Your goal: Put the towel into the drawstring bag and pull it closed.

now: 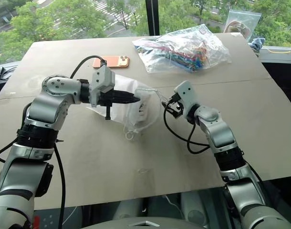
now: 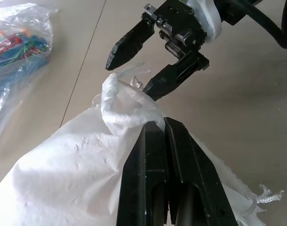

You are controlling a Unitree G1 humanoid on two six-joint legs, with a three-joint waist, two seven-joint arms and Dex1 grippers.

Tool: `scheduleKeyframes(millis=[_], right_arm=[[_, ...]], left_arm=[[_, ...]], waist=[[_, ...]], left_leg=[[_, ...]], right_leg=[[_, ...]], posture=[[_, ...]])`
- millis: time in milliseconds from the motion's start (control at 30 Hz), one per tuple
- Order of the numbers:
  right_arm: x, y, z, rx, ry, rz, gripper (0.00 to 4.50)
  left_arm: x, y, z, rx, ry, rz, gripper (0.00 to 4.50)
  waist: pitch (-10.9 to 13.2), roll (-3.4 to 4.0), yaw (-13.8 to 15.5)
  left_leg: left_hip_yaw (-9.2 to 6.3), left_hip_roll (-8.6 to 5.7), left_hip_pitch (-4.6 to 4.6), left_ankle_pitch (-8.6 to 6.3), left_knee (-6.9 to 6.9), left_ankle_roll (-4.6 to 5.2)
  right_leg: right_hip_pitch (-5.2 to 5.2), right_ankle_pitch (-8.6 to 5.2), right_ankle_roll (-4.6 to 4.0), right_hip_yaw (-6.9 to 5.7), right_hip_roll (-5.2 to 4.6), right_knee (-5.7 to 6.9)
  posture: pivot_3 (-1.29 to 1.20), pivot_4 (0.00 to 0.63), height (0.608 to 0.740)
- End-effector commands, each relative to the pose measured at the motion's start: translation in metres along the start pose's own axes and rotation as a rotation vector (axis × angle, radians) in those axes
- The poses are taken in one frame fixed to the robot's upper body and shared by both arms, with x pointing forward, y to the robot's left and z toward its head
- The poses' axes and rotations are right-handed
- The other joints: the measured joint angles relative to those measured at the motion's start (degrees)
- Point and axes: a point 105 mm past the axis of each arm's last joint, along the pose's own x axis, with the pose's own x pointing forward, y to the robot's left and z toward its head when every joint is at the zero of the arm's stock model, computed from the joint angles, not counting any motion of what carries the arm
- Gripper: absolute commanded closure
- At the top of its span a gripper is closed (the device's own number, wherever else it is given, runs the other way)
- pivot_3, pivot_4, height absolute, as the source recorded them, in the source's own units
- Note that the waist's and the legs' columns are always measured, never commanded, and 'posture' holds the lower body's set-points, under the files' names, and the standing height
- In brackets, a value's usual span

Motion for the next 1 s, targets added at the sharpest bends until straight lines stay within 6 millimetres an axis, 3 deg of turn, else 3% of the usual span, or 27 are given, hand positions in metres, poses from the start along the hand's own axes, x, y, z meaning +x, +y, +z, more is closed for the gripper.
scheduleKeyframes(millis=[33, 200, 233, 333, 433, 567, 667, 733, 867, 1000], right_arm=[[0.008, -0.003, 0.014, -0.041, -0.058, -0.019, 2.03], [0.008, -0.003, 0.016, -0.069, -0.071, -0.023, 4.28], [0.006, -0.005, 0.016, -0.078, -0.073, -0.035, 4.4], [-0.004, -0.019, 0.022, -0.087, -0.089, -0.112, 4.4], [-0.022, -0.043, 0.032, -0.087, -0.111, -0.251, 4.4], [-0.045, -0.047, 0.041, -0.107, -0.124, -0.301, 4.4], [-0.056, -0.045, 0.045, -0.106, -0.122, -0.315, 4.4], [-0.06, -0.038, 0.045, -0.101, -0.117, -0.305, 4.4], [-0.064, -0.022, 0.042, -0.1, -0.096, -0.277, 4.5], [-0.066, -0.014, 0.041, -0.075, -0.096, -0.262, 4.5]], left_arm=[[-0.007, 0.002, 0.013, 0.044, -0.03, 0.03, 4.5], [-0.007, 0.005, 0.013, 0.039, -0.029, 0.04, 4.5], [-0.007, 0.006, 0.012, 0.041, -0.028, 0.047, 4.5], [-0.007, 0.016, 0.013, 0.069, -0.024, 0.086, 4.5], [-0.008, 0.04, 0.02, 0.154, -0.013, 0.161, 4.5], [-0.005, 0.058, 0.044, 0.214, -0.062, 0.182, 4.5], [0.001, 0.057, 0.046, 0.196, -0.08, 0.155, 4.5], [0.003, 0.049, 0.041, 0.076, -0.118, 0.097, 4.5], [-0.006, 0.03, 0.028, -0.194, -0.186, 0.036, 3.22], [-0.034, 0.016, -0.008, -0.388, -0.154, 0.129, 1.27]], waist=[[0.0, 0.0, 0.0], [0.0, 0.0, 0.0], [0.0, 0.0, 0.0], [0.0, 0.0, 0.0], [0.0, 0.02, 0.4], [0.0, 0.02, 0.6], [0.0, 0.02, 0.1], [0.0, 0.03, -0.4], [0.0, 0.04, -1.3], [0.0, 0.05, -1.7]], left_leg=[[0.0, 0.0, 0.0, 0.0, 0.0, 0.0], [-0.01, 0.0, 0.0, 0.0, 0.0, 0.0], [0.0, 0.0, 0.0, 0.0, 0.0, 0.0], [-0.01, 0.0, 0.01, 0.0, 0.0, 0.0], [-0.07, -0.01, -0.04, 0.0, 0.04, 0.0], [-0.06, -0.03, -0.06, 0.0, 0.05, 0.0], [-0.02, -0.04, -0.07, 0.0, 0.03, 0.0], [0.01, -0.04, -0.02, 0.0, 0.02, 0.0], [-0.09, 0.0, 0.02, -0.01, -0.05, 0.01], [-0.04, 0.01, 0.1, -0.01, -0.02, 0.02]], right_leg=[[0.0, 0.0, 0.0, 0.0, 0.0, 0.0], [0.0, 0.0, 0.0, -0.01, 0.0, 0.0], [0.0, 0.0, 0.0, 0.0, 0.0, 0.0], [0.0, 0.0, 0.0, 0.0, 0.0, 0.01], [-0.01, 0.0, -0.01, -0.09, 0.0, 0.01], [0.0, 0.01, 0.0, -0.08, -0.01, -0.01], [0.0, 0.0, 0.0, -0.03, -0.03, -0.04], [-0.01, 0.0, 0.0, 0.07, -0.02, -0.02], [-0.04, -0.01, -0.02, 0.05, 0.06, 0.06], [-0.03, -0.01, -0.01, 0.15, 0.06, 0.1]], posture=[[0.0, 0.15, 0.74], [0.0, 0.15, 0.74], [0.0, 0.15, 0.74], [0.0, 0.15, 0.74], [0.0, 0.15, 0.74], [0.0, 0.15, 0.74], [0.0, 0.15, 0.74], [0.0, 0.15, 0.74], [0.0, 0.15, 0.74], [0.0, 0.15, 0.74]])
